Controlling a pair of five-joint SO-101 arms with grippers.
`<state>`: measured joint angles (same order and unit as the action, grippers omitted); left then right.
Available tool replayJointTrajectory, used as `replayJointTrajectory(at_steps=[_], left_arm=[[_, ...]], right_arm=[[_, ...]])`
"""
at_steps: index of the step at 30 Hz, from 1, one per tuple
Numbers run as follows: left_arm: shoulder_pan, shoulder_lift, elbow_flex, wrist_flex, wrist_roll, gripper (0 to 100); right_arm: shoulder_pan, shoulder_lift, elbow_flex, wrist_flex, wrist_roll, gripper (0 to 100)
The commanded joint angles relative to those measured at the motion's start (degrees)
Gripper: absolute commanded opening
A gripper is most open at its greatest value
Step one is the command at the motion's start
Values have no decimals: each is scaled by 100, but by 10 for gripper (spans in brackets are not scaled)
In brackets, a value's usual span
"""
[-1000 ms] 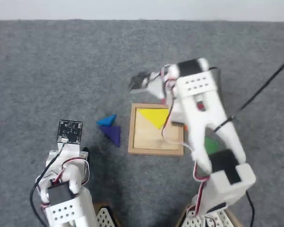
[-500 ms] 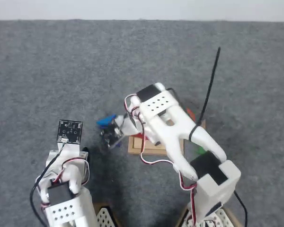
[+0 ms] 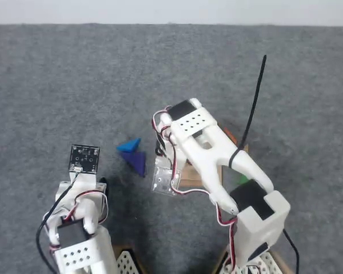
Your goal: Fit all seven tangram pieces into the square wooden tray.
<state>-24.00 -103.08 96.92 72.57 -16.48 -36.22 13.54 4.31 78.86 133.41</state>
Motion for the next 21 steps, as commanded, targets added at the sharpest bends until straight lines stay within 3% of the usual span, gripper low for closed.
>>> replayJointTrajectory(at_steps=[1, 7, 12, 14, 19, 21], left_arm=[[0, -105, -40, 26, -88, 190], [0, -105, -40, 26, -88, 190], [0, -105, -40, 26, -88, 190], [0, -105, -40, 26, -88, 190], [0, -105, -40, 26, -88, 190], [0, -105, -40, 26, -88, 190]], right_arm=[[189, -48, -325, -330, 70, 310], [470, -48, -334, -558, -299, 465], [505, -92, -352, -593, -633, 471], [505, -127, -492, -655, -1565, 471], [514, -620, -1011, -171, -5116, 471], [725, -831, -1055, 13, -6215, 455]])
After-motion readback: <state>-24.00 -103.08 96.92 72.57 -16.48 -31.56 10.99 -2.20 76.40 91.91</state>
